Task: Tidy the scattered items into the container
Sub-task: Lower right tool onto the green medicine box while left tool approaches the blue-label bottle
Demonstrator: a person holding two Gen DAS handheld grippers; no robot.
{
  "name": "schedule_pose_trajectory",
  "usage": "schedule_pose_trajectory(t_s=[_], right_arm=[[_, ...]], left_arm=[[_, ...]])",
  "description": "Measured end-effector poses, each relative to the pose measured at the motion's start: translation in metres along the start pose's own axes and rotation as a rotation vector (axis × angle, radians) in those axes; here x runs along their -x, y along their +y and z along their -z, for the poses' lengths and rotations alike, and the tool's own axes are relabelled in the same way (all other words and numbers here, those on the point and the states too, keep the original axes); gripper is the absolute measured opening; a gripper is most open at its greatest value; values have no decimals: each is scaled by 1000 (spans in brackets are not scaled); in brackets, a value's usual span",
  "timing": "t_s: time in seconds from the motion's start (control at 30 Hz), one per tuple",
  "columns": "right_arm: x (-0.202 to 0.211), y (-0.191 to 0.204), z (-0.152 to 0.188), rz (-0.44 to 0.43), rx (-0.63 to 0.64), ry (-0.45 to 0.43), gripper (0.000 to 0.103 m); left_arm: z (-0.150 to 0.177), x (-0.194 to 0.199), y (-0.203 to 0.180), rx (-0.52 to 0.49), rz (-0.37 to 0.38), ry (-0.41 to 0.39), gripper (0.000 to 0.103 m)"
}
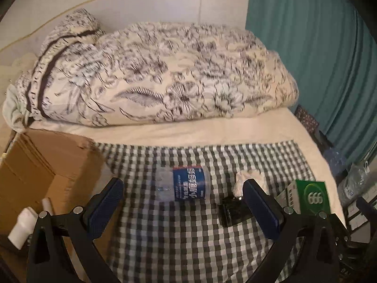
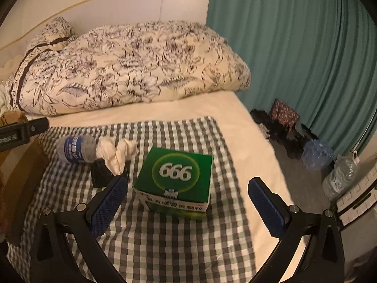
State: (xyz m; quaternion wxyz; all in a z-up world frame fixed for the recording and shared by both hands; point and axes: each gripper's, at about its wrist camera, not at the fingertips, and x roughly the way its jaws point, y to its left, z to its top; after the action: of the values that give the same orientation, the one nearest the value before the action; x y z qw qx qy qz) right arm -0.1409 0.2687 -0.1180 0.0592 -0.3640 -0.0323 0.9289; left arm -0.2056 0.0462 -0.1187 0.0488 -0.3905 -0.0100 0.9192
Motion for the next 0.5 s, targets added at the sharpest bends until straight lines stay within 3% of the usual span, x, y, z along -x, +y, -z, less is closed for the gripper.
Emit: schedule_pose_trajectory(t_s=[0.5], right_arm=[[-61, 13, 8, -17, -30, 94, 103]], left_arm=[[10, -69, 13, 52, 28, 95, 103]])
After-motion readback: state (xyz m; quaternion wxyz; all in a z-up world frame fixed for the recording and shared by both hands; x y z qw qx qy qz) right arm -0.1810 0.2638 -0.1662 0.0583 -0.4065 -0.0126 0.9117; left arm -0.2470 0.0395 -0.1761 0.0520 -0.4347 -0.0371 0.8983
